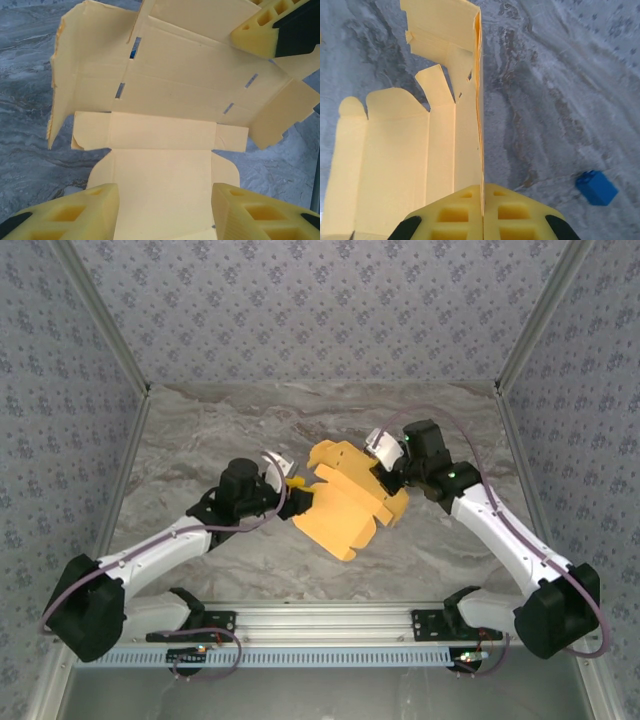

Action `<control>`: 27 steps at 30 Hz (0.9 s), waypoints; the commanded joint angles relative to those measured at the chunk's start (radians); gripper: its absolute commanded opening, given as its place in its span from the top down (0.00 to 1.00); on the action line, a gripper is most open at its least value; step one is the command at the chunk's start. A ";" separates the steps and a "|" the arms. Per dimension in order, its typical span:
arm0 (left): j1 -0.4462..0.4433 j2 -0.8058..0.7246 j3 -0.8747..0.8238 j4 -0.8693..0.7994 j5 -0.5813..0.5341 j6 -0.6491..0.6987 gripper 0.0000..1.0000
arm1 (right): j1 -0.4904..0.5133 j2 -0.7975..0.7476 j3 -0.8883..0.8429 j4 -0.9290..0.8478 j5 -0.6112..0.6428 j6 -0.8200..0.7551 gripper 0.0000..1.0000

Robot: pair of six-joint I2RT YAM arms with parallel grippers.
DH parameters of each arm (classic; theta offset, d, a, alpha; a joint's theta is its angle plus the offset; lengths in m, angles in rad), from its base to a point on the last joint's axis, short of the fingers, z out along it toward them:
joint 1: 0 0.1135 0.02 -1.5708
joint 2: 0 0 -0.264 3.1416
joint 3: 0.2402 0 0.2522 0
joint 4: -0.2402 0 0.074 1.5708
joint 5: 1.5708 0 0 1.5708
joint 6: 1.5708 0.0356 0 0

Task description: Fold the paper box

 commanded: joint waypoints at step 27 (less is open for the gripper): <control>0.070 0.388 0.276 -0.018 0.090 0.021 0.46 | -0.126 0.012 0.051 -0.069 -0.294 0.197 1.00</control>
